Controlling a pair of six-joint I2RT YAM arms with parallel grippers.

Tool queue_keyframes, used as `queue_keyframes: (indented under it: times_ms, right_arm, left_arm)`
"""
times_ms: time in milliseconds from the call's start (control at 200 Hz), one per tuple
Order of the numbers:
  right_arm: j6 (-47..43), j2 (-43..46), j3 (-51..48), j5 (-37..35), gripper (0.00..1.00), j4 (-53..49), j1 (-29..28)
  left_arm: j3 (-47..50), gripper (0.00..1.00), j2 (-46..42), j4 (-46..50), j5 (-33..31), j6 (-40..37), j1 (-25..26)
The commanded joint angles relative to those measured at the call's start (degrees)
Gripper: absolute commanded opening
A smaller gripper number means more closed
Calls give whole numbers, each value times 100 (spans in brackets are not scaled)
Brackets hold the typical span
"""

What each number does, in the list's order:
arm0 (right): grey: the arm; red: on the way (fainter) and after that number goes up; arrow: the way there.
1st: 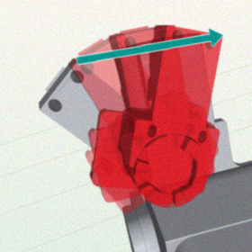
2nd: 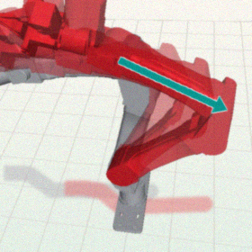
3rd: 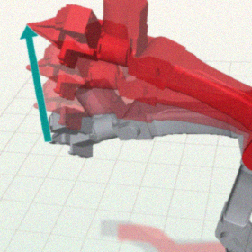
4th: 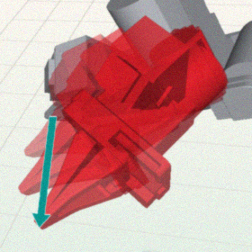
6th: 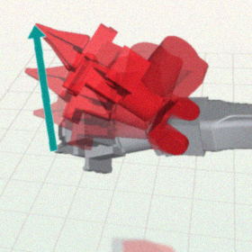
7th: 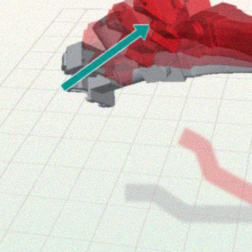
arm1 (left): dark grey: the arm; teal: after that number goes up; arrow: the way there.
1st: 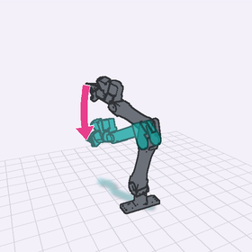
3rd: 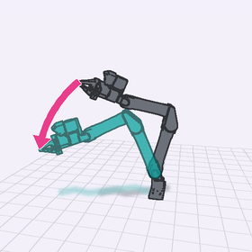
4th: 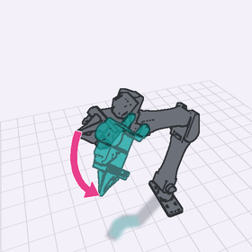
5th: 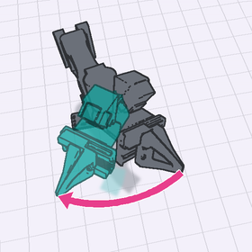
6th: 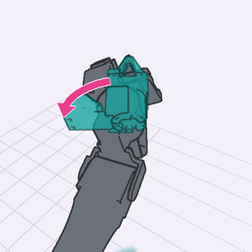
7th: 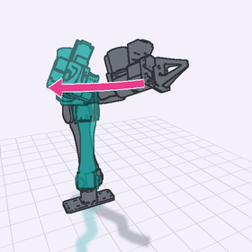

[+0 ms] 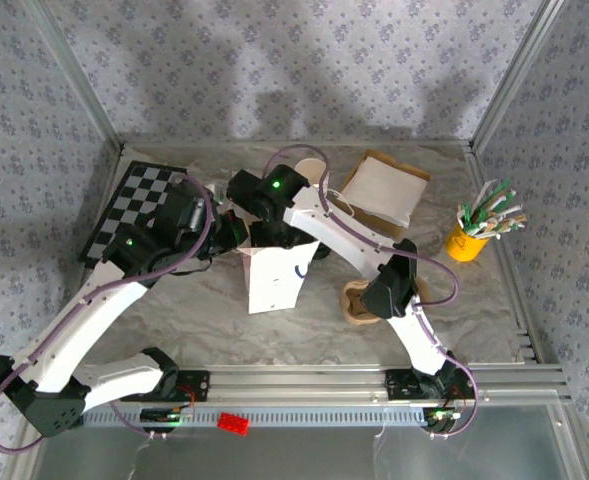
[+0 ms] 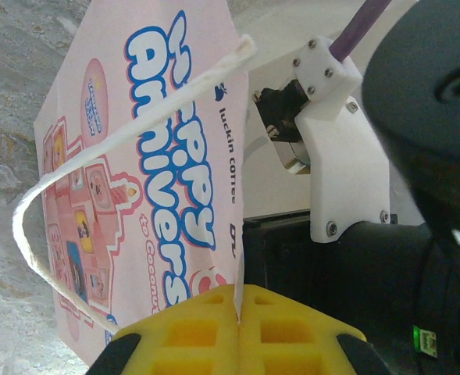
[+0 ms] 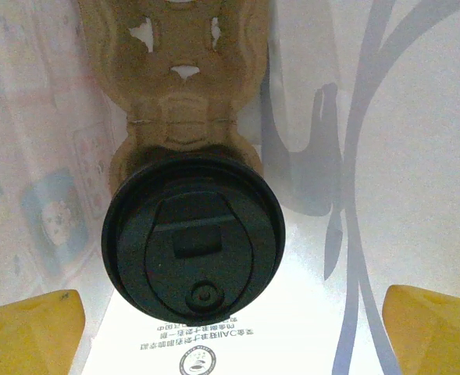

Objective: Pack the takeout coffee

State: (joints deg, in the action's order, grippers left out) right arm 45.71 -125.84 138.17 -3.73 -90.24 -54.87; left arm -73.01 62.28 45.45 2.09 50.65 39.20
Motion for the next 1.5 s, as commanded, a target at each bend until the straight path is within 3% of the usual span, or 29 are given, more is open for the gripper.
queue_keyframes:
  times_ms: [0, 1494]
  right_arm:
    - [187, -93, 315, -21, 100, 191, 38]
    - [273, -250, 552, 65, 100, 315, 310]
  left_arm:
    - [-20, 0, 65, 298, 239, -51, 29]
    - [10, 0, 126, 245, 179, -70, 19]
